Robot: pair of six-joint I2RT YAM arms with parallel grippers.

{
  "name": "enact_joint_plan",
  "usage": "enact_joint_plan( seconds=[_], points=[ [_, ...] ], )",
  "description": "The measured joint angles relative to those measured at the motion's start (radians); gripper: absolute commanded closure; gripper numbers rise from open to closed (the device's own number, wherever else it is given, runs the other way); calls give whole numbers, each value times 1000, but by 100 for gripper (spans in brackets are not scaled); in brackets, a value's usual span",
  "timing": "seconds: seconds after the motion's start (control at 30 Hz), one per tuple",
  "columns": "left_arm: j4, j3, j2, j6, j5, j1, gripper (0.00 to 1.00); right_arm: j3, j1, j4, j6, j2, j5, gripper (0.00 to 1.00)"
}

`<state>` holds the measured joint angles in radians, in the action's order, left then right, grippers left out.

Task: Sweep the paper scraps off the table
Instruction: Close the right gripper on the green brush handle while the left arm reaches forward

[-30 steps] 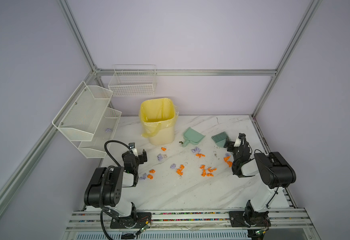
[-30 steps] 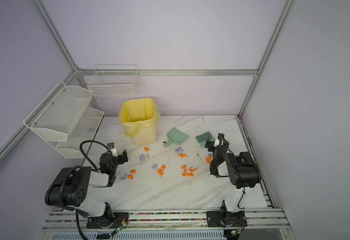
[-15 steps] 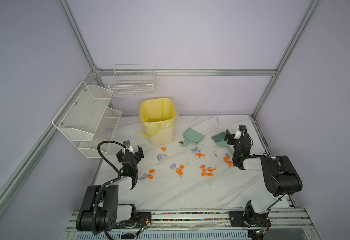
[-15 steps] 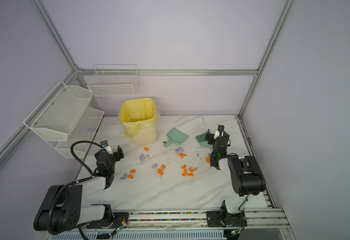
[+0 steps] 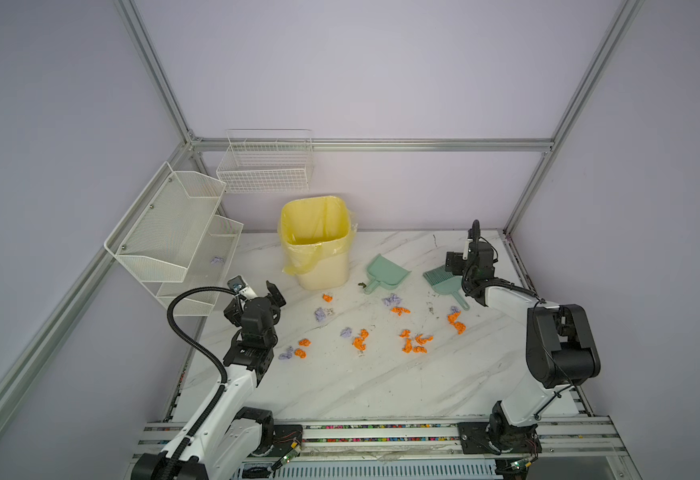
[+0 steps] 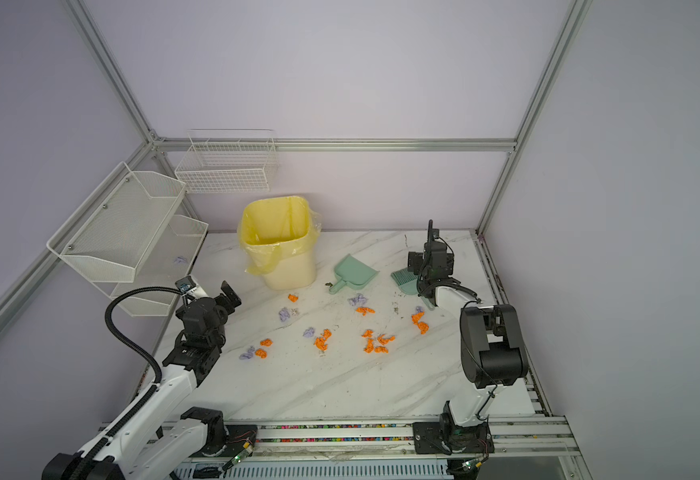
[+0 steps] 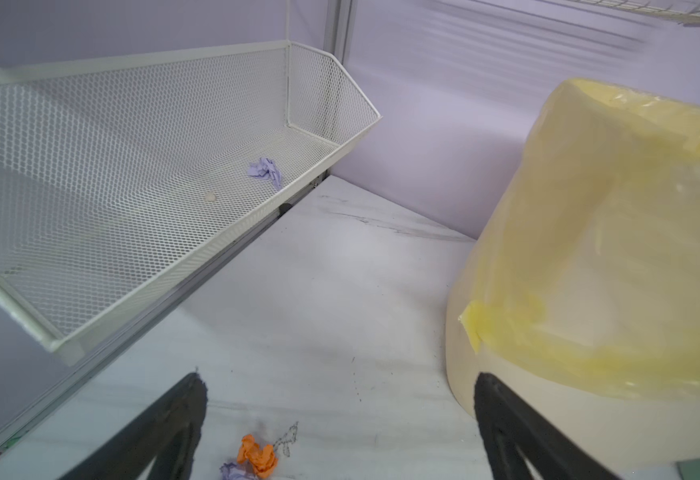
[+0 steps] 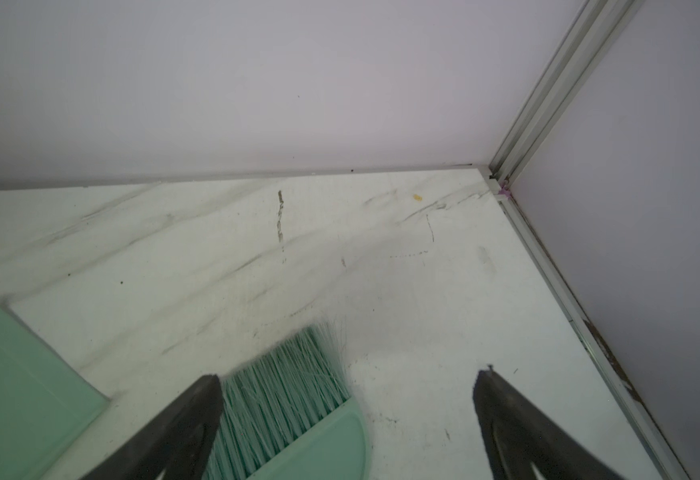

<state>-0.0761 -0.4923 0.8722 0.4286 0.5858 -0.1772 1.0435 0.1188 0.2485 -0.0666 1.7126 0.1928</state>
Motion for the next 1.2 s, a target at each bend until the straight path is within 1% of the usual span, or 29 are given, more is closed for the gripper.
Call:
enact_joint_plan(
  seconds=[0.1, 0.13, 0.27, 0.33, 0.47, 0.6, 0.7, 0.83, 1.0, 1.2],
  points=[
    [88, -11, -38, 43, -50, -90, 0, 43, 0, -113, 10, 8, -8, 4],
    [123, -20, -46, 58, -83, -127, 0, 44, 0, -138, 14, 6, -10, 4],
    [203, -55, -44, 94, -170, -229, 0, 18, 0, -204, 31, -21, -34, 4],
    [233, -73, -35, 107, -200, -281, 0, 21, 0, -250, 36, -26, -47, 7],
    [291, -120, 5, 111, -234, -398, 0, 55, 0, -367, 43, -17, -83, 14],
    [318, -171, 51, 111, -252, -479, 0, 79, 0, -449, 53, 3, -122, 17],
    [330, -209, 97, 111, -254, -535, 0, 78, 0, -486, 60, 9, -131, 21],
    [335, -253, 170, 116, -265, -594, 0, 78, 0, -520, 69, 19, -134, 28],
    [341, -302, 245, 129, -271, -633, 0, 73, 0, -537, 74, 35, -133, 34],
    [338, -348, 307, 128, -285, -642, 0, 92, 0, -555, 79, 107, -125, 36]
  ],
)
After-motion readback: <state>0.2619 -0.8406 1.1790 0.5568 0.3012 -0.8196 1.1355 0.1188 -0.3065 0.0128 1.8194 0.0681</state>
